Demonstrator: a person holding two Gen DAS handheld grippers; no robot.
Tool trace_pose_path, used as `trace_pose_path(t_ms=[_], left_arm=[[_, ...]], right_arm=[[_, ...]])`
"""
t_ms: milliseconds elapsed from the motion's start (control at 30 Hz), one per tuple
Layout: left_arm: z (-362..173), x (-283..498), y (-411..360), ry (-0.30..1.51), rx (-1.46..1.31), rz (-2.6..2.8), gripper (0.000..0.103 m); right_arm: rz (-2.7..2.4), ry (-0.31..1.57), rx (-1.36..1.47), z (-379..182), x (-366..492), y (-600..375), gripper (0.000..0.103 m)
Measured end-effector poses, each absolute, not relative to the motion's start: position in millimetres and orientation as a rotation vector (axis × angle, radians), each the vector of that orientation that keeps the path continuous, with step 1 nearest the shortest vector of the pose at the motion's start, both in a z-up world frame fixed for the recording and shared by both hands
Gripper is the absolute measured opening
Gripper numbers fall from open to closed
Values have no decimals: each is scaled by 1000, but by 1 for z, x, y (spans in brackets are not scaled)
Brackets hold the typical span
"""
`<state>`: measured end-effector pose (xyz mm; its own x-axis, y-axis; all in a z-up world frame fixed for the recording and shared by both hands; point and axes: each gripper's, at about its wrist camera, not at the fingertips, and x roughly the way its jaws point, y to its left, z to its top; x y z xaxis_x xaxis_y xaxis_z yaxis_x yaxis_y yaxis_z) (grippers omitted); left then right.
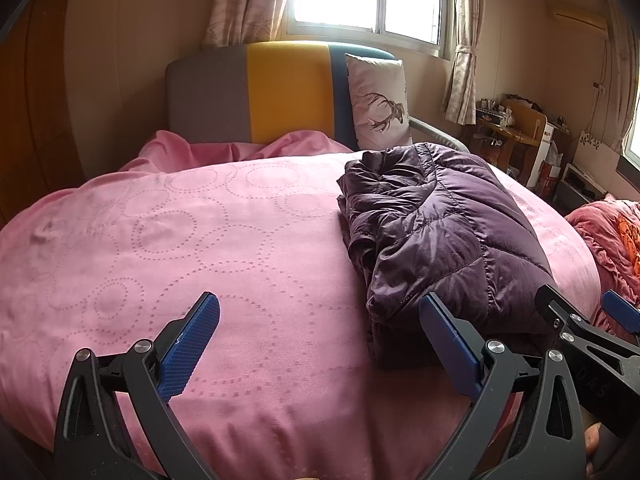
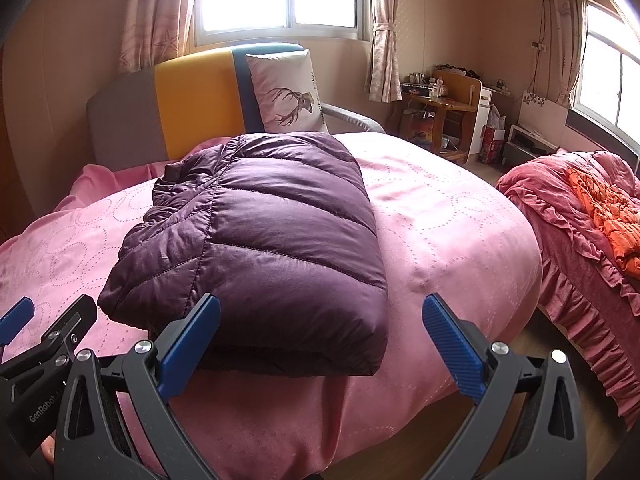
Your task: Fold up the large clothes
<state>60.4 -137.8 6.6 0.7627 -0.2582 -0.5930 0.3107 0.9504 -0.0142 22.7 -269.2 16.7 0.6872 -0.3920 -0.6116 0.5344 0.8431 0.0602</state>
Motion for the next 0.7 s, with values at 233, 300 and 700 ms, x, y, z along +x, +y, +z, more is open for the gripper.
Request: trace_pose_path(t_ms=[233,300,700], left_arm=[[7,60,-137,626,88,-310,99],[7,59,-137,626,88,-311,99],[9,58,-136,621,88,-318,99]], right_arm=[[-522,622,239,17,23,-268,101],[-520,621,241,17,23,-268,101],[-511,627,244,16,25,-266,101]])
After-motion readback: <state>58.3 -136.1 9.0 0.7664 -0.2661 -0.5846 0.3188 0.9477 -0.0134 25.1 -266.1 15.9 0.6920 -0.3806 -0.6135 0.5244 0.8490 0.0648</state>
